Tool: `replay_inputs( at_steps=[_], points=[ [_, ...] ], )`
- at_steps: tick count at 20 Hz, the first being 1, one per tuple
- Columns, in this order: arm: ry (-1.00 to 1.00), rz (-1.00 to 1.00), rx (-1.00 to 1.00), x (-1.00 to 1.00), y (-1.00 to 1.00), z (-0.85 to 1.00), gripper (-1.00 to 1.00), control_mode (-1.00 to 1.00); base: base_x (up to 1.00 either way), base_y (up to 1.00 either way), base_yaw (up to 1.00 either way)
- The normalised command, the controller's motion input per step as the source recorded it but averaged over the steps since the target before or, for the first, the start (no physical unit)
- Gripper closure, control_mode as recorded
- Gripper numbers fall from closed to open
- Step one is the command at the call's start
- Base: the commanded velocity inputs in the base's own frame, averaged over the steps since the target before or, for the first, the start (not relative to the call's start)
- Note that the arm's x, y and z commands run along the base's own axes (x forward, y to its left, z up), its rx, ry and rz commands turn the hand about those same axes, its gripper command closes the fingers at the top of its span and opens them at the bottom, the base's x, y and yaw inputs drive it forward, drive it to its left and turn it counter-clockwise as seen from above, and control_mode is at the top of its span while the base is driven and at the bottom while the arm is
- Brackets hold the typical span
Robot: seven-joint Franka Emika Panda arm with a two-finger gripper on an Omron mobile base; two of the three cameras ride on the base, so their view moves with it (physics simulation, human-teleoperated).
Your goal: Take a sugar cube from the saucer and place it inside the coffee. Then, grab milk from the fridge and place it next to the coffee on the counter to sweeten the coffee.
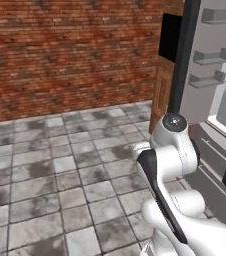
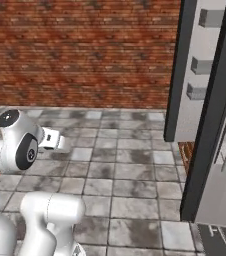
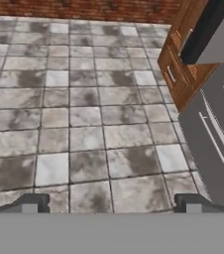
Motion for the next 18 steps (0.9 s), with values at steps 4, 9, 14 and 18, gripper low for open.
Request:
replay_inputs(
  at_steps=[4, 9, 14, 18],
  points=[
    [0.00, 0.00, 0.00, 0.00, 0.00, 0.00, -1.00, 1.00, 0.98, 0.11, -0.36],
    [0.00, 0.00, 0.00, 0.00, 0.00, 0.00, -1.00, 1.00, 0.81, 0.03, -0.50],
    [0.00, 0.00, 0.00, 0.00, 0.00, 0.00, -1.00, 1.00, 0.42, 0.02, -0.64],
    [0.00, 0.00, 0.00, 0.00, 0.00, 0.00, -1.00, 1.00, 0.38, 0.06, -0.74]
  ],
)
